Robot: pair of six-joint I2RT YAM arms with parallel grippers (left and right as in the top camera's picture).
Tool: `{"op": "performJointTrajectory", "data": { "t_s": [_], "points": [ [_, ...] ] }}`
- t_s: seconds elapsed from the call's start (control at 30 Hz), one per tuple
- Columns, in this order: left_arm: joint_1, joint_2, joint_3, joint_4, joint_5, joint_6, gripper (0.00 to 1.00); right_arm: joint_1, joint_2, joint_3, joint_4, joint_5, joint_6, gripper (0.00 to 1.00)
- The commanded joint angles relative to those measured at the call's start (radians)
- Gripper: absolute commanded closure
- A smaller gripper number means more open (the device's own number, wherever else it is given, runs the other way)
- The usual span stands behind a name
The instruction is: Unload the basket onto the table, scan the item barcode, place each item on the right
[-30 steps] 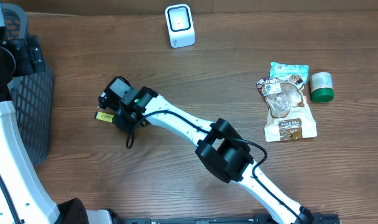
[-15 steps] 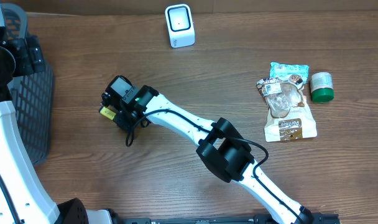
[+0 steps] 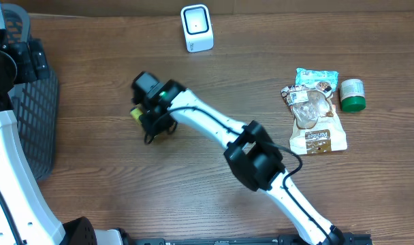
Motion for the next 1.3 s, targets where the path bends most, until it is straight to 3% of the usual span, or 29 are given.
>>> {"op": "performJointTrajectory", "data": {
  "t_s": [0.0,0.33,0.6,1.0,1.07,1.13,1.27],
  "points": [
    [-0.009,0.008,0.005,0.003,-0.002,0.011,0.0,-0.078,0.048,-0.031,-0.074,0.06,0.047,0.82],
    [-0.009,0.008,0.005,0.003,-0.002,0.011,0.0,-0.226,0.048,-0.032,-0.3,0.06,0.045,0.81],
    [-0.009,0.008,0.005,0.003,-0.002,0.011,0.0,-0.289,0.045,0.03,-0.417,0.065,0.009,0.47],
    [-0.009,0.008,0.005,0.003,-0.002,0.011,0.0,-0.329,-0.161,0.35,-0.592,0.063,-0.033,0.35],
    [-0.009,0.008,0.005,0.003,-0.002,0.011,0.0,-0.336,-0.22,0.371,-0.623,0.062,-0.079,0.23],
    [-0.009,0.008,0.005,0.003,-0.002,0.011,0.0,-0.341,-0.258,0.372,-0.628,0.054,-0.12,0.0],
    [-0.009,0.008,0.005,0.003,-0.002,0.011,0.0,-0.34,-0.269,0.362,-0.628,-0.07,-0.288,0.0]
  ]
}}
